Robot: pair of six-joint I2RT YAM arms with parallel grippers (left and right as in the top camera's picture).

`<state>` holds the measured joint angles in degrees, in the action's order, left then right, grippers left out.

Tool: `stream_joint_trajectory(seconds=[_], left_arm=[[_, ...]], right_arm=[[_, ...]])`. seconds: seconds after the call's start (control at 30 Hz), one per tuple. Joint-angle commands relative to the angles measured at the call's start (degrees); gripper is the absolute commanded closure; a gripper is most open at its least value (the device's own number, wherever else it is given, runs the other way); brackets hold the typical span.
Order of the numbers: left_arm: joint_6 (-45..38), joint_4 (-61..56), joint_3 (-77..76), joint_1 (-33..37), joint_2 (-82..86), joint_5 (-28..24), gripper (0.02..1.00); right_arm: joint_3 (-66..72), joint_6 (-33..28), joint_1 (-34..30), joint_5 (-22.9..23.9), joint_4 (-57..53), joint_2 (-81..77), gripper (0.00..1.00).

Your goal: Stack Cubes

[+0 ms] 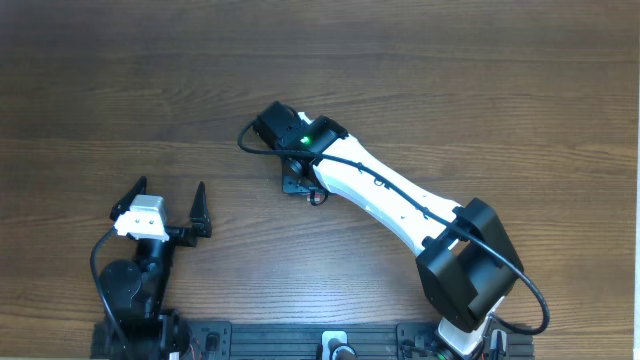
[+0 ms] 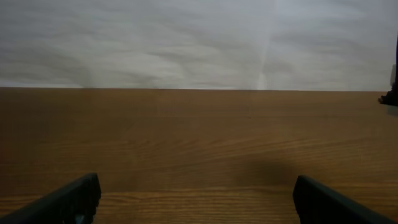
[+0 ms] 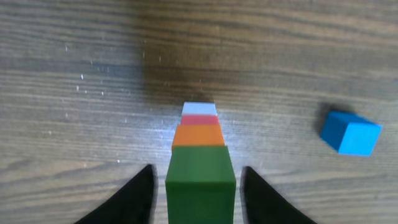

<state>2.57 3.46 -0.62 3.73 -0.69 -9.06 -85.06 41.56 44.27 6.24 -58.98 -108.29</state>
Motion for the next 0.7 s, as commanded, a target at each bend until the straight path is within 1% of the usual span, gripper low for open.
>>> stream_joint_trajectory(seconds=[0.03, 0.07, 0.1, 0.13, 0.17, 0.3, 0.4, 0.53, 0.7], left_arm=[[-0.8, 0.0, 0.3, 0.3, 0.3, -0.5, 0.018], [-0.8, 0.0, 0.3, 0.3, 0.3, -0.5, 0.02], [-0.8, 0.0, 0.3, 0.3, 0.3, -0.5, 0.018], [-0.8, 0.0, 0.3, 0.3, 0.3, -0.5, 0.018], [-0.8, 0.0, 0.3, 0.3, 0.3, -0.5, 0.018], [-0.8, 0.0, 0.3, 0.3, 0.3, -0.5, 0.018], [-0.8, 0.0, 0.3, 0.3, 0.3, -0.5, 0.02], [-0.8, 0.0, 0.3, 0.3, 0.3, -0.5, 0.018], [-0.8, 0.0, 0.3, 0.3, 0.3, -0.5, 0.018]], right_arm=[[0.5, 0.1, -0.6, -0.4, 0.5, -0.6, 0.279], [0.5, 0.2, -0.6, -0.4, 0.5, -0.6, 0.231], [0.5, 0.2, -0.6, -0.4, 0.6, -0.6, 0.152], [0.5, 0.1, -0.6, -0.5, 0.9, -0.6, 0.023], [0.5, 0.1, -0.6, -0.5, 1.2, -0.6, 0.009], [0.4, 0.1, -0.6, -0.5, 1.8, -0.3, 0.007], [-0.3, -0.5, -1.2, -0.4, 1.4, 2.9, 0.009], [-0.3, -3.4, -3.2, -0.4, -0.1, 11.7, 0.007], [-0.2, -6.2, -6.9, -0.1, -6.3, 20.0, 0.007]])
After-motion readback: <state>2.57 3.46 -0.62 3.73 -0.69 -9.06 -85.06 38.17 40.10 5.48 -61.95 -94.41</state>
